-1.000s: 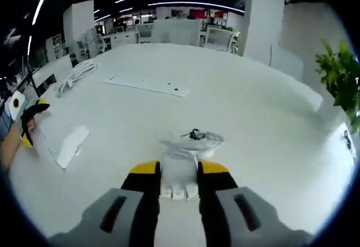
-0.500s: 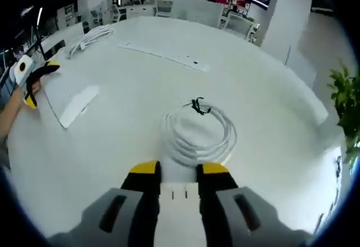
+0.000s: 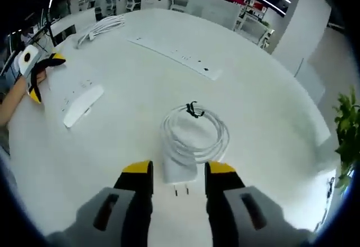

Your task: Straighten the power strip on the desk, plug the charger into it

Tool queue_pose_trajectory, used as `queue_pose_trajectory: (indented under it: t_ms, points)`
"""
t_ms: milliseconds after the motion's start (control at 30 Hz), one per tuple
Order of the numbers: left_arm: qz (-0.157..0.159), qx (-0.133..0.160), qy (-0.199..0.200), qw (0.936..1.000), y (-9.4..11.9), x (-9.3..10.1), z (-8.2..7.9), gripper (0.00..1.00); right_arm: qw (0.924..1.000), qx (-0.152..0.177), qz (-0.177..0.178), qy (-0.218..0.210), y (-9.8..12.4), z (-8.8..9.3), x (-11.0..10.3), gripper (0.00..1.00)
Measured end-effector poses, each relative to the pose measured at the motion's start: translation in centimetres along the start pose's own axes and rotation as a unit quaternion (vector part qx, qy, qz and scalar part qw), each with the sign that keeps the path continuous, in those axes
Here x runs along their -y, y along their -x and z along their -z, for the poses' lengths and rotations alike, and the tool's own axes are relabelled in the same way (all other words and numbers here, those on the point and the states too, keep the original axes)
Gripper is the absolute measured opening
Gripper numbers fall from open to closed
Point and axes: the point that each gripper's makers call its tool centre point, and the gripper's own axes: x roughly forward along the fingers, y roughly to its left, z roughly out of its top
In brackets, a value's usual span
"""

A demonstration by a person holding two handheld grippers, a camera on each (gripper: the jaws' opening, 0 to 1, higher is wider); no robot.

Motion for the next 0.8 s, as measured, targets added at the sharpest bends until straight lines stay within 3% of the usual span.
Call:
queue_pose_trajectory:
  t_ms: [233,300,433,567,700,800]
  points:
    - [-0.001,0.007,0.002,1.0,0.0,-0.3,0.0,0.67,0.999,-0.046,0.0,0.001,4.5,0.4,-0.8,0.37]
    - [0.0,0.008,0.001,1.0,0.0,-0.3,0.0,0.67,0.9966,-0.082,0.006,0.006,6.4,0.9,-0.9,0.37]
    - [0.001,0.008,0.002,1.0,0.0,-0.1,-0.1,0.67,0.9925,-0.115,0.024,0.034,9.9,0.2,-0.9,0.39]
    - [-0.003,0.0,-0.004,1.0,0.0,0.2,0.2,0.67,0.9907,-0.128,0.031,0.034,12.1,-0.8,-0.9,0.45]
    - [-0.006,-0.005,-0.007,0.9999,0.0,0.0,0.4,0.67,0.9929,-0.118,0.015,0.011,11.3,-1.0,-2.2,0.45]
    - [-0.006,-0.005,-0.007,0.9999,0.0,0.0,0.4,0.68,0.9909,-0.134,-0.011,-0.001,8.5,0.1,-3.1,0.47]
